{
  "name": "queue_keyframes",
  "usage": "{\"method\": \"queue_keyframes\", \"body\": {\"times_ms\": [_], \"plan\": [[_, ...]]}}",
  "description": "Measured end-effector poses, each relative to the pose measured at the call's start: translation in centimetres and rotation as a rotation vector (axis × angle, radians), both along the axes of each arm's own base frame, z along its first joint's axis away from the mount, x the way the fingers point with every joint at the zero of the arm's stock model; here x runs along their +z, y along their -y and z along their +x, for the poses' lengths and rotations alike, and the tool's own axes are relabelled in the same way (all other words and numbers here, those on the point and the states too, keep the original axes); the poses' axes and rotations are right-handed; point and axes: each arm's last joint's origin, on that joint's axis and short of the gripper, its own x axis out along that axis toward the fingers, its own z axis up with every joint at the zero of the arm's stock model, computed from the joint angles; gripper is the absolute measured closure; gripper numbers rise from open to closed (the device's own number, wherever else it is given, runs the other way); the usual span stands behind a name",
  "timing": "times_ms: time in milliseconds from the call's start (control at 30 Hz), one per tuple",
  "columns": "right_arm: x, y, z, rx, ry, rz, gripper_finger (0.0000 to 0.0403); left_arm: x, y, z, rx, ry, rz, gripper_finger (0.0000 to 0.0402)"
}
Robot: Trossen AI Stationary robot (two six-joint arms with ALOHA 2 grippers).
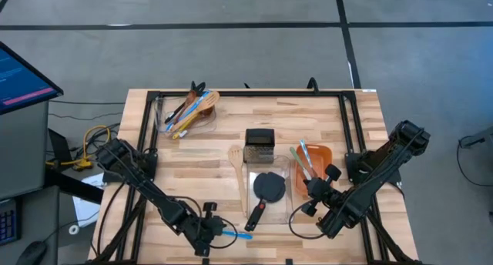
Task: Pick & Place Kitchen Items
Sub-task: Put the blue ladle into the top transparent bin
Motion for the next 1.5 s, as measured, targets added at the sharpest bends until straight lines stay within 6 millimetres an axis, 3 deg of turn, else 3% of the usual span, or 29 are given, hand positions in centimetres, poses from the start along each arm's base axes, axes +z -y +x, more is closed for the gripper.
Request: {"method": "queue_keyframes", "body": {"times_ms": [633, 867, 1167, 1500], "plan": [[0.0, 0.0, 0.0, 0.0, 0.0, 0.001, 0.0403, -0.6, -0.7, 0.2, 0.039, 0.014, 0.019, 0.0357], [0.0, 0.0, 0.0, 0.0, 0.0, 0.001, 0.0403, -2.4, -0.7, 0.6, 0.054, -0.003, 0.045, 0.0356], [0.0, 0.0, 0.0, 0.0, 0.0, 0.001, 0.0403, -1.8, -0.5, 0.6, 0.055, 0.024, 0.009, 0.0392], [0.0, 0.0, 0.0, 0.0, 0.0, 0.001, 0.0403, -1.3, 0.0, 0.2, 0.043, 0.04, -0.002, 0.0395]]}}
